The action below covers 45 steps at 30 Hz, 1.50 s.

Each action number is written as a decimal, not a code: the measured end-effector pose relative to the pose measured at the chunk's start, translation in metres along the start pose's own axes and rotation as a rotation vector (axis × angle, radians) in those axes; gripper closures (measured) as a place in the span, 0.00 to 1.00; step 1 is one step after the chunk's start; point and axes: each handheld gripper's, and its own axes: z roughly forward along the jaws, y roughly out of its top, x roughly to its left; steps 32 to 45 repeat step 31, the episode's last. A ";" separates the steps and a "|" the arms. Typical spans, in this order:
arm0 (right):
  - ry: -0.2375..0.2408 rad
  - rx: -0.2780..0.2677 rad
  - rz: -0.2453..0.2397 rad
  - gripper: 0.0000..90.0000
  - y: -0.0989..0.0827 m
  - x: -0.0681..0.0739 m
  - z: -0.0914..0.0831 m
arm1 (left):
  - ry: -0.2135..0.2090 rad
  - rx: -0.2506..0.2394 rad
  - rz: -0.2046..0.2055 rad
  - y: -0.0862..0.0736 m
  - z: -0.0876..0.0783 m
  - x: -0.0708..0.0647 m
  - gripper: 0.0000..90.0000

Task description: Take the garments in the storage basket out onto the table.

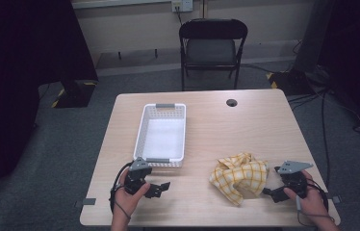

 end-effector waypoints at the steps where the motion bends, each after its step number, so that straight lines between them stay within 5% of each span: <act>1: 0.000 0.000 0.000 0.00 0.000 0.000 0.000 | 0.004 0.002 0.000 0.000 0.000 0.001 0.03; 15: 0.000 0.000 0.000 0.00 0.000 0.000 0.000 | 0.121 0.055 -0.008 -0.013 0.000 0.015 0.03; 24: 0.000 0.000 0.000 0.00 0.000 0.000 0.000 | 0.218 0.125 0.021 -0.021 0.005 0.021 0.03; 31: 0.001 0.001 -0.003 0.00 0.000 0.000 0.000 | 0.215 0.130 0.053 -0.026 0.010 0.024 0.03; 45: 0.001 0.001 -0.003 0.00 0.000 0.000 0.000 | 0.215 0.130 0.053 -0.026 0.010 0.024 0.03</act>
